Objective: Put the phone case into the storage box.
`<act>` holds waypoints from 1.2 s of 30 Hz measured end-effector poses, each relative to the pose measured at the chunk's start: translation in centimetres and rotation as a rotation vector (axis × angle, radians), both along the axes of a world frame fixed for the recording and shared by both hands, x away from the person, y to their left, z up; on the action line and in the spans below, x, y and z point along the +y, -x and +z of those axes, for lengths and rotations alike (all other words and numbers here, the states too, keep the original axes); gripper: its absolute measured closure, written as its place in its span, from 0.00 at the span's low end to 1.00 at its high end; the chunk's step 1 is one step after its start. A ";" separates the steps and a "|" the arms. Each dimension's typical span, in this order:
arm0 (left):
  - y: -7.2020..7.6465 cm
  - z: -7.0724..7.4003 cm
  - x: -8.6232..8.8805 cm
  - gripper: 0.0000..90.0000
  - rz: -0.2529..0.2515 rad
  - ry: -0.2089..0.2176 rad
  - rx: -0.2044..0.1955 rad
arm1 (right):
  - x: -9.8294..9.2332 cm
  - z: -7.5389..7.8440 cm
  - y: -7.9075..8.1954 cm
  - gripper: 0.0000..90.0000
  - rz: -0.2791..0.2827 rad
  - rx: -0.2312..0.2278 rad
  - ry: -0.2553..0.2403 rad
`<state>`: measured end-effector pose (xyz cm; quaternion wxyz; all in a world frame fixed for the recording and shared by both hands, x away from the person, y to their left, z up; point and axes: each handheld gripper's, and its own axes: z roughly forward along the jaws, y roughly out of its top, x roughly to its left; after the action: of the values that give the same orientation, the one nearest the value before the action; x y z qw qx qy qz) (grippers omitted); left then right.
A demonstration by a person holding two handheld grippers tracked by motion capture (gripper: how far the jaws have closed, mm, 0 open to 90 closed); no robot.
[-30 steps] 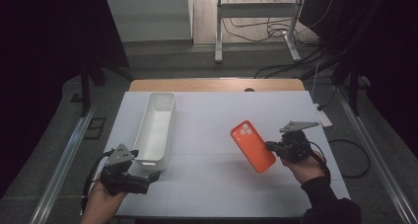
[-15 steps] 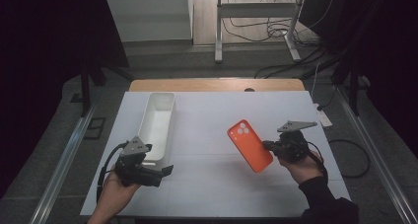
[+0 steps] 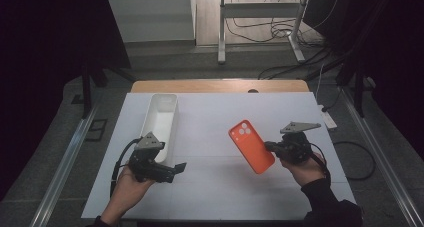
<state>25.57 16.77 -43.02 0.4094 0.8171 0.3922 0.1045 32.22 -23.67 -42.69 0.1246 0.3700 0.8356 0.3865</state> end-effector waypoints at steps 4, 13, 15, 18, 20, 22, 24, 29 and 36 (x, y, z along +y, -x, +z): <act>-0.7 -0.1 -0.7 0.00 -0.007 0.010 0.016 | 0.2 0.0 0.0 0.99 0.004 -0.002 -0.001; -1.9 -0.4 -1.5 0.00 -0.012 0.040 0.060 | 0.9 0.0 0.1 0.99 0.016 -0.005 -0.001; -2.1 -0.4 -1.6 0.00 -0.019 0.046 0.069 | 1.1 -0.1 0.1 0.99 0.020 -0.006 -0.001; -2.4 -0.5 -2.0 0.00 -0.030 0.066 0.087 | 1.4 -0.1 0.1 0.99 0.025 -0.010 -0.001; -2.6 -0.5 -2.2 0.00 -0.040 0.074 0.094 | 1.7 -0.1 0.1 0.99 0.031 -0.012 -0.001; -2.8 -0.6 -2.6 0.00 -0.048 0.081 0.103 | 2.0 -0.1 0.2 0.99 0.033 -0.009 -0.001; -2.8 -0.6 -2.6 0.00 -0.050 0.081 0.106 | 2.1 -0.1 0.2 0.99 0.037 -0.010 0.000; -3.3 -0.7 -3.3 0.00 -0.054 0.098 0.126 | 2.5 -0.2 0.3 0.99 0.046 -0.014 -0.001; -3.8 -0.8 -4.4 0.00 -0.072 0.110 0.141 | 3.0 -0.2 0.5 0.99 0.056 -0.017 -0.005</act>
<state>29.33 12.38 -43.79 0.4285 0.8123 0.3955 0.0102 31.77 -20.67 -42.88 0.1198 0.3434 0.8436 0.3950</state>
